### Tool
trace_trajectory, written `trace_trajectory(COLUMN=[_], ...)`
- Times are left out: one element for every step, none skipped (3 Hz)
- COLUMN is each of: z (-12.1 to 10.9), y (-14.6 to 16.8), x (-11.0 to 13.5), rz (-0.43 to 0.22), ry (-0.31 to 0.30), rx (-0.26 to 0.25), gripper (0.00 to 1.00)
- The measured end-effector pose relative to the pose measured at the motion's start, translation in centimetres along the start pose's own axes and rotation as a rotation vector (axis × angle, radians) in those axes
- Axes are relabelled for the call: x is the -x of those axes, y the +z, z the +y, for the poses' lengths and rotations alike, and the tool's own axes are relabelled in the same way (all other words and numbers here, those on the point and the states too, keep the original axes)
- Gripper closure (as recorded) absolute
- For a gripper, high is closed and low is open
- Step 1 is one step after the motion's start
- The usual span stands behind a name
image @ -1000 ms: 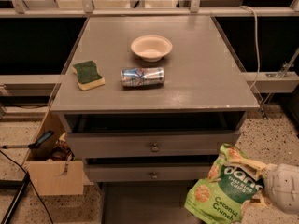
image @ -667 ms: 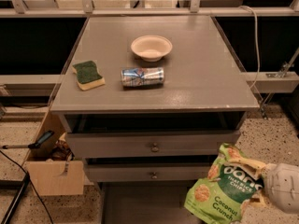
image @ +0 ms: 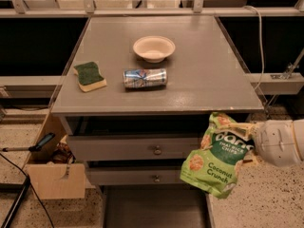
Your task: Pick green rice chip bag from bottom drawer and place on counter
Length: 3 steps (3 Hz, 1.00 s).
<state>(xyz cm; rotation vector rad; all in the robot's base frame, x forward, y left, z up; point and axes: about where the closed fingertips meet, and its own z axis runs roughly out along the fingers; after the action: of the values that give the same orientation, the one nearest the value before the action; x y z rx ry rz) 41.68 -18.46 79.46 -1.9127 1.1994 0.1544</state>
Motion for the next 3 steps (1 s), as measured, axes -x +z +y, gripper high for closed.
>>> trace_trajectory(z=[-0.4, -1.6, -3.9], y=[-0.4, -1.4, -2.6], x=[0.1, 0.1, -1.0], rz=[0.008, 0.034, 0.040], ry=[-0.007, -0.025, -0.032], rx=[0.009, 0.034, 0.083], gripper=[1.00, 1.00, 1.00])
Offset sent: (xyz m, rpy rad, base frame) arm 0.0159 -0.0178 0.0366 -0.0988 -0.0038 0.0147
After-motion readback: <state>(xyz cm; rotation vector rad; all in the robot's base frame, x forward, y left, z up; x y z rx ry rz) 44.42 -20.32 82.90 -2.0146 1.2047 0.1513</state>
